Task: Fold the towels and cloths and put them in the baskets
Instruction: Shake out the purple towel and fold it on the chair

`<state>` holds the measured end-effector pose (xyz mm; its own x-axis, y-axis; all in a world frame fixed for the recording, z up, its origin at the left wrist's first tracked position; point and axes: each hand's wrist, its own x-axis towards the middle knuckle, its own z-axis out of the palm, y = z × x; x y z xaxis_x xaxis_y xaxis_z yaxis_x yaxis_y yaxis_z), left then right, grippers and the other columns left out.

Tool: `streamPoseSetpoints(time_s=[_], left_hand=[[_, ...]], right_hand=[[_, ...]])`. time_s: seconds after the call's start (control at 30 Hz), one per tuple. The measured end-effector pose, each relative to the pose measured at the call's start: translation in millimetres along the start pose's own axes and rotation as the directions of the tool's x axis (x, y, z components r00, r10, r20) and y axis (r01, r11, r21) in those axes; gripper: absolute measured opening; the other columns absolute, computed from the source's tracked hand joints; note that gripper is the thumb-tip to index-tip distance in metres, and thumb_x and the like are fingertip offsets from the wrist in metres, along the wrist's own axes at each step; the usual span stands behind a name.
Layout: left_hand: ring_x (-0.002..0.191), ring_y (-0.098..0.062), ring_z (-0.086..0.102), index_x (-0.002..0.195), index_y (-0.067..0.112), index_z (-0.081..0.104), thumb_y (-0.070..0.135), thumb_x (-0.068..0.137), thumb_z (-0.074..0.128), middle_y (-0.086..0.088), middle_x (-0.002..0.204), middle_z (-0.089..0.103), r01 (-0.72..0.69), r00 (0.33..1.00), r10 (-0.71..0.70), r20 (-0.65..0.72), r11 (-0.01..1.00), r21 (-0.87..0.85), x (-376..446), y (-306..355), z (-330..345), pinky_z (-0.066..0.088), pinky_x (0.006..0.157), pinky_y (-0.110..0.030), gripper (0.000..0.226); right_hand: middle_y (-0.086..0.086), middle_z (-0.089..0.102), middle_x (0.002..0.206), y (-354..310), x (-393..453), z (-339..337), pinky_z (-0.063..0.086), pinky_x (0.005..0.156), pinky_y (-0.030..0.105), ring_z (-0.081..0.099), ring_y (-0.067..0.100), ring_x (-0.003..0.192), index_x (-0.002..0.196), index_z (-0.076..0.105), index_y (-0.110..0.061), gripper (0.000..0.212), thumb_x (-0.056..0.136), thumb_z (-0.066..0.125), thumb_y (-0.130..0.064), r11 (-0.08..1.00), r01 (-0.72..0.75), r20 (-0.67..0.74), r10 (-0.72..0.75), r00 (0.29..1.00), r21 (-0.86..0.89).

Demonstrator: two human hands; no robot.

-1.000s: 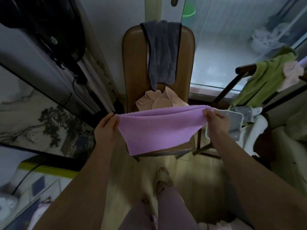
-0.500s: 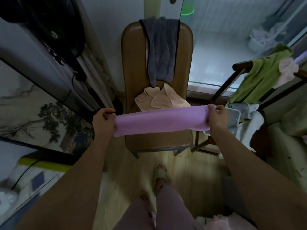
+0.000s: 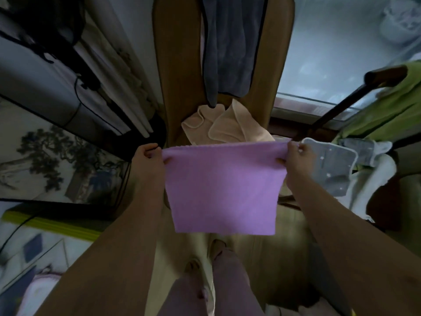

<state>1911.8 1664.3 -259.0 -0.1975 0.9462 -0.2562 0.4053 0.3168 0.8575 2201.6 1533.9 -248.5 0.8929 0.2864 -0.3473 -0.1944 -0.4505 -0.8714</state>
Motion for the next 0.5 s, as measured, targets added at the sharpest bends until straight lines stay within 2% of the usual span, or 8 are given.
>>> streamPoseSetpoints(time_s=[0.1, 0.13, 0.2, 0.27, 0.33, 0.43, 0.5], left_hand=[[0.083, -0.010, 0.058, 0.113, 0.009, 0.061, 0.012, 0.090, 0.058, 0.001, 0.093, 0.061, 0.082, 0.995, -0.084, -0.044, 0.996, -0.046, 38.1, -19.9, 42.6, 0.045, 0.064, -0.012, 0.023], [0.078, -0.007, 0.057, 0.111, 0.007, 0.061, 0.010, 0.091, 0.058, -0.001, 0.091, 0.061, 0.125, 0.990, -0.129, -0.065, 0.990, -0.067, 49.3, -24.2, 56.9, 0.044, 0.058, -0.008, 0.021], [0.076, -0.009, 0.058, 0.109, 0.005, 0.060, 0.008, 0.091, 0.060, 0.000, 0.085, 0.059, 0.205, 0.974, -0.214, -0.077, 0.972, -0.113, 72.0, -29.9, 83.9, 0.046, 0.058, -0.008, 0.018], [0.080, -0.013, 0.060, 0.112, 0.001, 0.060, 0.005, 0.089, 0.062, 0.000, 0.085, 0.059, 0.250, 0.959, -0.268, -0.087, 0.951, -0.180, 96.4, -34.5, 104.7, 0.051, 0.062, -0.013, 0.024], [0.076, -0.006, 0.057, 0.115, -0.003, 0.060, 0.003, 0.089, 0.061, -0.003, 0.088, 0.060, 0.235, 0.958, -0.257, -0.129, 0.958, -0.162, 116.2, -33.3, 120.2, 0.046, 0.056, -0.005, 0.027], [0.089, -0.007, 0.056, 0.121, 0.005, 0.058, 0.009, 0.092, 0.059, -0.004, 0.106, 0.063, 0.167, 0.969, -0.179, -0.173, 0.982, -0.084, 135.7, -30.7, 141.7, 0.042, 0.057, -0.002, 0.029], [0.091, -0.005, 0.055, 0.117, 0.008, 0.059, 0.017, 0.095, 0.055, 0.004, 0.106, 0.061, 0.115, 0.977, -0.119, -0.178, 0.993, -0.031, 134.4, -39.8, 152.2, 0.041, 0.068, -0.007, 0.024]], right_hand=[[0.003, 0.047, 0.074, 15.5, 37.8, 36.5, 0.044, 0.048, 0.011, 0.047, 0.010, 0.065, 0.087, 0.049, -0.011, 0.009, 0.096, 0.049, -0.013, 1.000, 0.017, 0.042, -0.016, 0.999, -0.025], [0.003, 0.047, 0.073, 18.8, 48.9, 47.7, 0.042, 0.046, 0.008, 0.045, 0.007, 0.063, 0.092, 0.049, -0.007, 0.005, 0.096, 0.048, -0.010, 0.999, 0.020, 0.059, -0.019, 0.998, -0.024], [0.001, 0.047, 0.070, 29.0, 72.9, 69.6, 0.044, 0.050, 0.014, 0.046, 0.006, 0.062, 0.092, 0.052, -0.005, 0.004, 0.094, 0.050, -0.008, 1.000, 0.000, 0.076, 0.002, 0.997, -0.024], [0.000, 0.051, 0.068, 37.1, 96.8, 88.5, 0.045, 0.057, 0.022, 0.049, 0.007, 0.062, 0.083, 0.056, -0.008, 0.010, 0.093, 0.054, -0.008, 0.999, -0.025, 0.090, 0.028, 0.996, -0.032], [-0.001, 0.056, 0.071, 42.5, 120.9, 105.2, 0.050, 0.063, 0.025, 0.055, 0.009, 0.067, 0.081, 0.059, -0.012, 0.013, 0.093, 0.056, -0.011, 0.998, -0.048, 0.129, 0.053, 0.990, -0.043], [-0.002, 0.058, 0.082, 50.0, 145.9, 129.0, 0.053, 0.078, 0.028, 0.059, 0.015, 0.084, 0.100, 0.061, -0.008, 0.010, 0.095, 0.055, -0.015, 0.996, -0.084, 0.148, 0.088, 0.985, -0.034], [-0.003, 0.058, 0.092, 59.8, 149.7, 141.3, 0.048, 0.082, 0.030, 0.056, 0.015, 0.092, 0.112, 0.056, -0.010, 0.019, 0.095, 0.053, -0.018, 0.990, -0.005, 0.085, 0.018, 0.996, -0.141]])
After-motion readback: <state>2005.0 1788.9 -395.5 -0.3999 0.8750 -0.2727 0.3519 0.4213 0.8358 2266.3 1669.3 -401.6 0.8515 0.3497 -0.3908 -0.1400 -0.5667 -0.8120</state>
